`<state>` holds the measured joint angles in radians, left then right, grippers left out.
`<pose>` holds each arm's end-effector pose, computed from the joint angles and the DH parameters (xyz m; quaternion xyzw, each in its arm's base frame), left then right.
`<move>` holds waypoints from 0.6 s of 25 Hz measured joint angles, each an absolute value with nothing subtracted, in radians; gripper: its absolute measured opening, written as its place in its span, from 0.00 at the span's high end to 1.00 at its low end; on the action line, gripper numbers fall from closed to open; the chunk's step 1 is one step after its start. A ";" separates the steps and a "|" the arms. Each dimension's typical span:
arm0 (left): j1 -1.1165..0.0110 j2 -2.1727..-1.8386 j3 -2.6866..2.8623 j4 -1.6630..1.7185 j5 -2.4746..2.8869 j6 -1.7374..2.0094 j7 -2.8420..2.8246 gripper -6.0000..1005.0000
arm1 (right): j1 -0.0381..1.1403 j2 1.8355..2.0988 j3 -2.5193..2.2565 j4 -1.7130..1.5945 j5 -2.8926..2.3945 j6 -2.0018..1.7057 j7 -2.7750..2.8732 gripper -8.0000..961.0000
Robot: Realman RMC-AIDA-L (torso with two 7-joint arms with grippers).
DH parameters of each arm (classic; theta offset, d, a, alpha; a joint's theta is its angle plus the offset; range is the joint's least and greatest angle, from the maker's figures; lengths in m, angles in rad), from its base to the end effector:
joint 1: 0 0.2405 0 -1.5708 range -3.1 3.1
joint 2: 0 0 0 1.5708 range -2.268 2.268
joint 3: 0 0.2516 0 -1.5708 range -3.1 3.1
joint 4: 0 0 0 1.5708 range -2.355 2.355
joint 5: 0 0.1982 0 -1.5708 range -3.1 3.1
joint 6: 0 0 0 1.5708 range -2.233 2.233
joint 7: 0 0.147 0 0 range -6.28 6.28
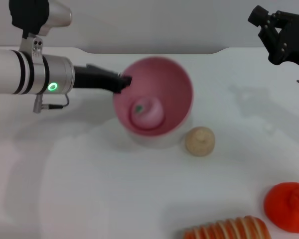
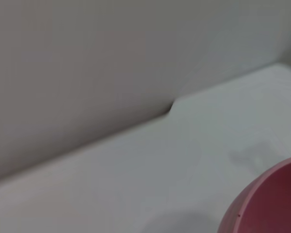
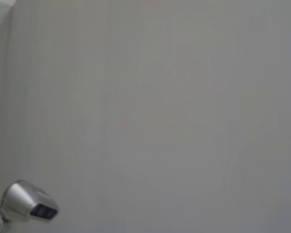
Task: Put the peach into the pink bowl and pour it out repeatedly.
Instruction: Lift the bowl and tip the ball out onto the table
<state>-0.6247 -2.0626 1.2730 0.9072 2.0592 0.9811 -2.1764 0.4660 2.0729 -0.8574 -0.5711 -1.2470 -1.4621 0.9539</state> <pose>-0.1947 0.3977 -0.0241 -0.9060 -0.3410 -0.0973 0.2313 0.2236 0.3450 0.0418 -0.8325 0.0830 0.4328 0.3357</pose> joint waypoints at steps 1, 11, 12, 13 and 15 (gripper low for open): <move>-0.613 -2.063 1.288 0.915 2.014 0.958 -2.131 0.95 | 0.466 2.073 -0.857 -0.571 -1.247 -1.459 0.954 0.99; -0.534 -2.065 1.402 0.928 1.687 0.745 -1.788 0.95 | 0.451 2.074 -0.813 -0.549 -1.209 -1.448 0.954 0.99; -0.524 -2.066 1.420 0.933 1.658 0.725 -1.760 0.95 | 0.451 2.074 -0.806 -0.546 -1.209 -1.445 0.954 0.99; -0.497 -2.067 1.471 0.952 1.587 0.675 -1.688 0.95 | 0.450 2.074 -0.793 -0.543 -1.209 -1.442 0.953 0.99; -0.486 -2.067 1.489 0.959 1.564 0.660 -1.659 0.95 | 0.449 2.074 -0.785 -0.541 -1.209 -1.442 0.953 0.99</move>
<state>-0.4862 -2.0672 1.4888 0.9594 1.5636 0.6598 -1.6590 0.4490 2.0740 -0.7853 -0.5413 -1.2086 -1.4418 0.9533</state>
